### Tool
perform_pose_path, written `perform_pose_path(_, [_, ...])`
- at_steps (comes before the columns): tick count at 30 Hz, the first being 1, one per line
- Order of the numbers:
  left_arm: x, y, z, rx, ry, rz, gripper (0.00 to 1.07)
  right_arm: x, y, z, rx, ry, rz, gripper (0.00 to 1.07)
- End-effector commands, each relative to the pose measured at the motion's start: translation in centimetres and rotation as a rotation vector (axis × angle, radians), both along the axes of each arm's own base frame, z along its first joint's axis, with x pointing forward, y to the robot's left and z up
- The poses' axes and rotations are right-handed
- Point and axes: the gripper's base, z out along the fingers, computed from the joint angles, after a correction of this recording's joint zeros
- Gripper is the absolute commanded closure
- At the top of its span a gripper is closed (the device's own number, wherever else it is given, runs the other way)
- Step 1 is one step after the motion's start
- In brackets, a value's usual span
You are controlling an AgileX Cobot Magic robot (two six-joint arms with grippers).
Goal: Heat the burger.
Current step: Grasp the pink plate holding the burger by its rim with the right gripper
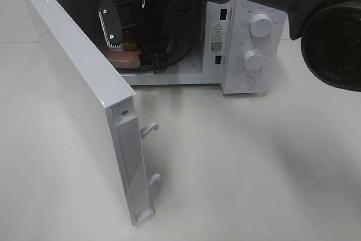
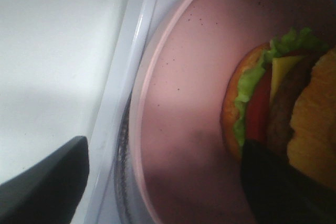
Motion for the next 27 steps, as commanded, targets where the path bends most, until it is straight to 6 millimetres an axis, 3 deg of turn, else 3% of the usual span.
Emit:
perform_pose_path(1, [-0.2, -0.1, 0.1, -0.009, -0.027, -0.009, 0.04, 0.1, 0.5, -0.5, 0.02, -0.014, 0.012, 0.31])
perform_pose_path(18, [-0.2, -0.1, 0.1, -0.009, -0.027, -0.009, 0.04, 0.0, 0.7, -0.6, 0.033, -0.004, 0.011, 0.31])
perform_pose_path(27, [-0.2, -0.1, 0.1, -0.009, -0.027, -0.009, 0.04, 0.0, 1.2, -2.4, 0.068, 0.034, -0.002, 0.31])
